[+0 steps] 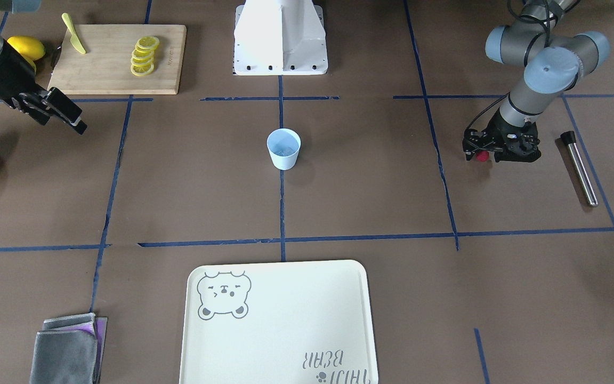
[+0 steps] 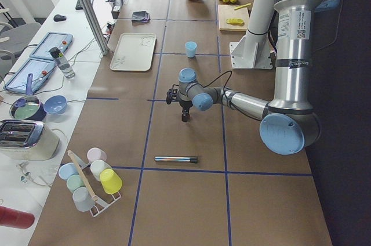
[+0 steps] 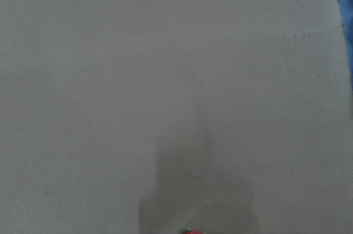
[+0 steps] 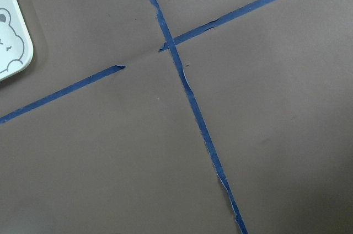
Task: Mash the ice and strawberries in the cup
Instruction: 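Close the left gripper on the red strawberry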
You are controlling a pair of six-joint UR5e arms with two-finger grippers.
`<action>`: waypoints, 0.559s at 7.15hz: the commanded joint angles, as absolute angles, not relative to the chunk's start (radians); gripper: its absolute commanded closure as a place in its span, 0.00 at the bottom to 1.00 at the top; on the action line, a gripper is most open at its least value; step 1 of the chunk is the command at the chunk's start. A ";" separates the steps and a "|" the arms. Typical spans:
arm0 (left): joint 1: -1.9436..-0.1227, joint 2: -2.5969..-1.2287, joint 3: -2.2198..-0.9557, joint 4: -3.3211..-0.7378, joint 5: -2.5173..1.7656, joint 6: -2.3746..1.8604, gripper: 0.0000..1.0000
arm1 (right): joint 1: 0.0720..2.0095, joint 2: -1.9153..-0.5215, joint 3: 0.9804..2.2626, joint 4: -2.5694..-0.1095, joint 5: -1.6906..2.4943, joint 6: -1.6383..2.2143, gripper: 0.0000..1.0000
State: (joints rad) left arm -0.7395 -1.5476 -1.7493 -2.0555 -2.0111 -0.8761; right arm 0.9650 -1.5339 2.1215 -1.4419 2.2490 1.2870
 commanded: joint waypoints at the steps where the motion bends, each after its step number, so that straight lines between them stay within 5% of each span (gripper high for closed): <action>1: -0.739 -1.549 -1.753 -2.056 -2.013 -0.880 1.00 | 0.965 -1.531 2.121 -1.442 2.249 1.287 0.00; 3: -0.739 -1.604 -1.828 -2.054 -2.026 -0.985 1.00 | 0.968 -1.529 2.123 -1.443 2.250 1.287 0.00; 4: -0.735 -1.750 -1.835 -2.037 -2.028 -1.143 1.00 | 0.977 -1.531 2.123 -1.443 2.256 1.287 0.00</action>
